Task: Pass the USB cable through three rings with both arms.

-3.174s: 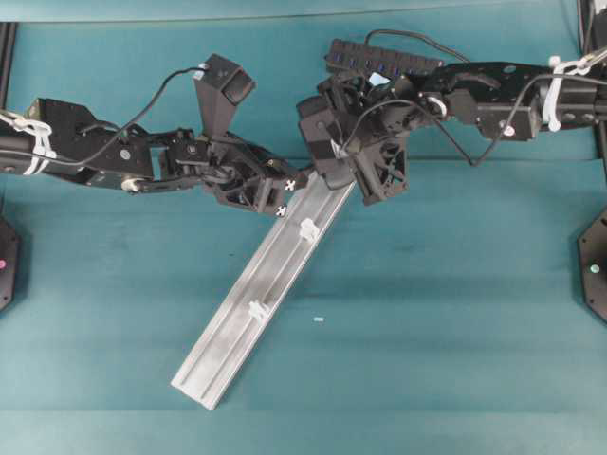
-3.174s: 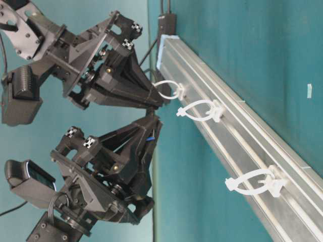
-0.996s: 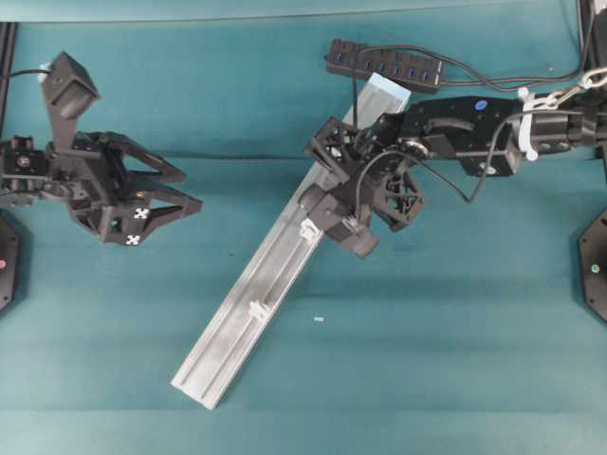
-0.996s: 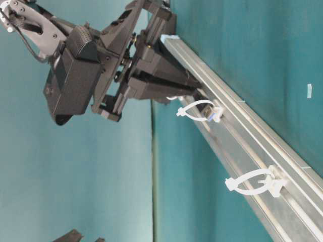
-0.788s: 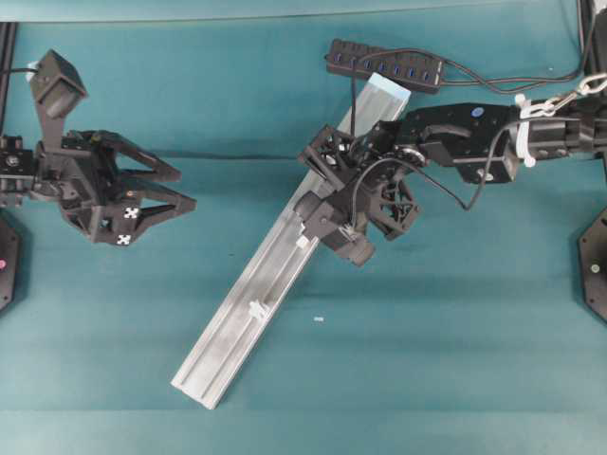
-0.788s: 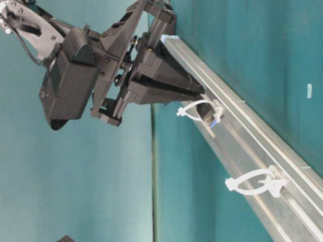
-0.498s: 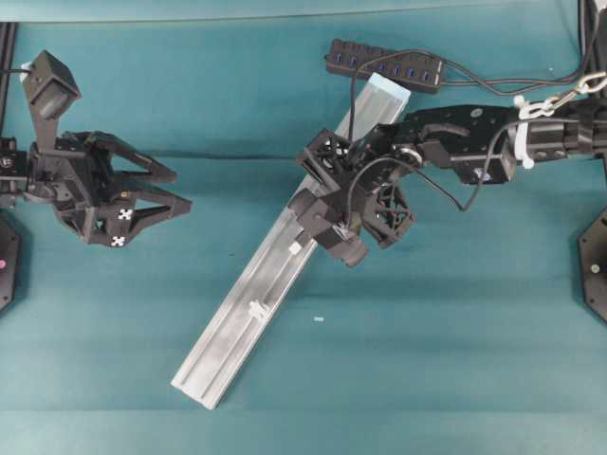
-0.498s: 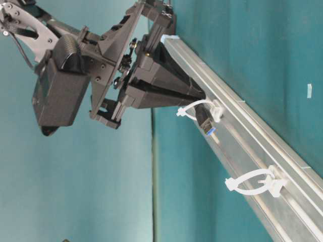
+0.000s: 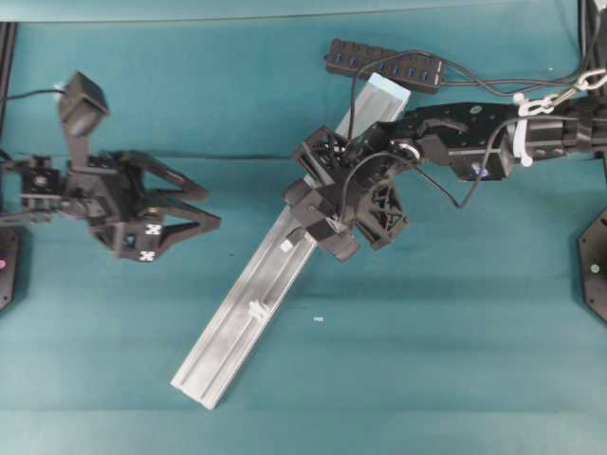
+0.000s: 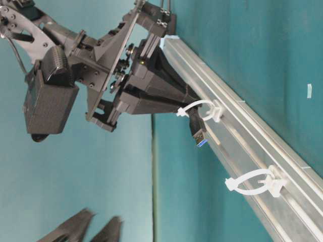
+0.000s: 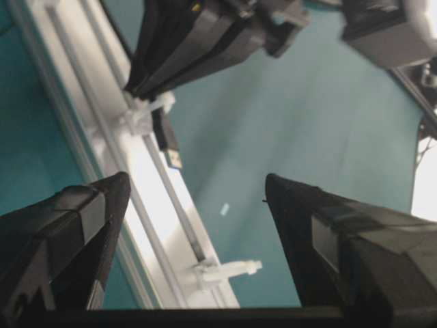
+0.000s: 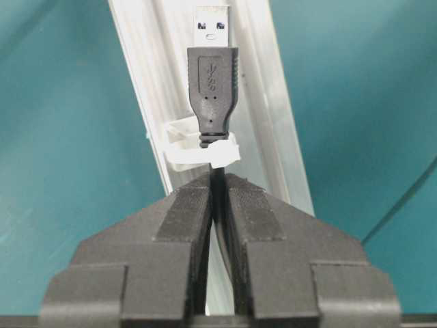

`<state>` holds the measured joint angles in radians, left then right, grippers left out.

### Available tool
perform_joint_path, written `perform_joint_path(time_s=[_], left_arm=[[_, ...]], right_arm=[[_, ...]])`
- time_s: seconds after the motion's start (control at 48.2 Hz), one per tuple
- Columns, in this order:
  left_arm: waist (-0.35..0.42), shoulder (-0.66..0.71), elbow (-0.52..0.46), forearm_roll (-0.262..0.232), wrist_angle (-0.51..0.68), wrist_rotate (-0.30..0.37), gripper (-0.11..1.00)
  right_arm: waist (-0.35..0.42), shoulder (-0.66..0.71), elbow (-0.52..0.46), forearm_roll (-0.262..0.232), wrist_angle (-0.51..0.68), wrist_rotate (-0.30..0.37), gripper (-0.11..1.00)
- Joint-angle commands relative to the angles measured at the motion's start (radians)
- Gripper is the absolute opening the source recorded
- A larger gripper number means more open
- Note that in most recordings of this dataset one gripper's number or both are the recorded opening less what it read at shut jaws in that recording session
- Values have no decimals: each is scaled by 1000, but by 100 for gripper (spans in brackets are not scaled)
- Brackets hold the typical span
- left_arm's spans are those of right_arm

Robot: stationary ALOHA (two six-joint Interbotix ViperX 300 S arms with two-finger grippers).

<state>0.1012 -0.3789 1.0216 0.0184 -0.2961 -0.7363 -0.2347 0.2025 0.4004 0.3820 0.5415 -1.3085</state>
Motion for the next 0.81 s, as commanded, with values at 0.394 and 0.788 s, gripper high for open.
perform_joint_path(time_s=[0.394,0.788], left_arm=[[-21,337,-124,5,-133,-8,88],[-31,476,-233,5,-130,-11,88]], right_arm=[[0,-6,-14,6,-9,14,10],[6,-6,-12,6,-21,14,10]])
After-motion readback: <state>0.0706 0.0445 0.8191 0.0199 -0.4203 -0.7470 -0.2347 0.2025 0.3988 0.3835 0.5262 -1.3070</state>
